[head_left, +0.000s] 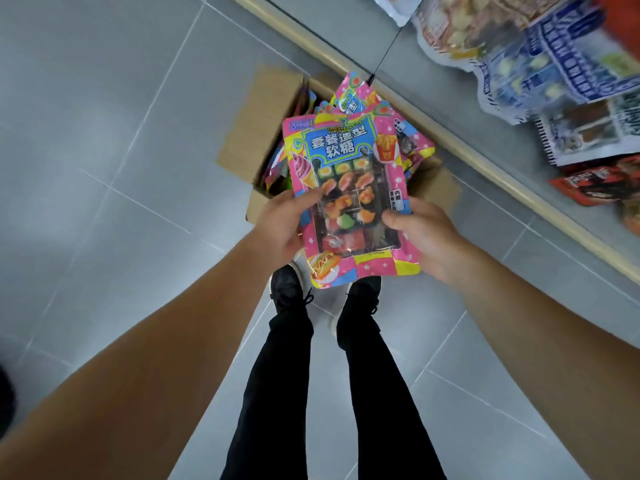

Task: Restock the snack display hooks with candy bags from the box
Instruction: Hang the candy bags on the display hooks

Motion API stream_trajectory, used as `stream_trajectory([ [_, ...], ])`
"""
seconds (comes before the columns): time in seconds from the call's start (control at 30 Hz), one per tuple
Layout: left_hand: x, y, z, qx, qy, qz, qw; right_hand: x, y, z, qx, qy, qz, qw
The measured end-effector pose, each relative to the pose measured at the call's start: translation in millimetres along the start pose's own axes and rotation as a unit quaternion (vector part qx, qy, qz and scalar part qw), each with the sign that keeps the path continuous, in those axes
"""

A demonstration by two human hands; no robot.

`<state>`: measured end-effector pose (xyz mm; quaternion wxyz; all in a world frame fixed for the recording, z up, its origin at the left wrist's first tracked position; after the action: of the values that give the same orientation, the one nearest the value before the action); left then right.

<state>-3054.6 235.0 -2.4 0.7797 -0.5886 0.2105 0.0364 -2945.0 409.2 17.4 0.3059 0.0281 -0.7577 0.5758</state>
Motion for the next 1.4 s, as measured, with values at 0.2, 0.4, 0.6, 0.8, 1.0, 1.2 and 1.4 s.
stream_trajectory([
  [0.2, -46, -105, 24, 0.068, 0.017, 0.059, 0.996, 35, -111, -2, -0.005, 0.078, -0.025, 0.997],
  [0.4, -96, -209, 55, 0.088, 0.08, 0.118, 0.986, 74, -218, -9, -0.047, 0.152, -0.088, 0.983],
  [0.6, -116, -319, 106, 0.143, 0.153, 0.17, 0.963, 92, -325, -44, -0.091, 0.224, -0.13, 0.961],
  [0.8, -97, -411, 162, 0.17, 0.205, 0.23, 0.936, 72, -419, -88, -0.106, 0.29, -0.17, 0.936],
  [1.0, -52, -527, 237, 0.262, 0.231, 0.307, 0.885, 35, -521, -148, -0.116, 0.347, -0.247, 0.897],
  [1.2, -19, -637, 313, 0.3, 0.25, 0.383, 0.837, 20, -636, -229, -0.171, 0.365, -0.326, 0.855],
  [1.4, -13, -728, 395, 0.343, 0.266, 0.435, 0.789, 33, -725, -304, -0.169, 0.372, -0.407, 0.817],
])
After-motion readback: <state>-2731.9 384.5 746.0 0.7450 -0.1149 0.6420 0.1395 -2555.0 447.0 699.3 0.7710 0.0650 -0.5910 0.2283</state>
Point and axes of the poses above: each hand's wrist, its own y-axis towards the middle knuckle, its own z-axis out of the palm, x = y × z, the point moved 6 cm from there along y, towards the middle knuckle, and after that the axes turned 1 degree about -x, right-handed, at the moved point
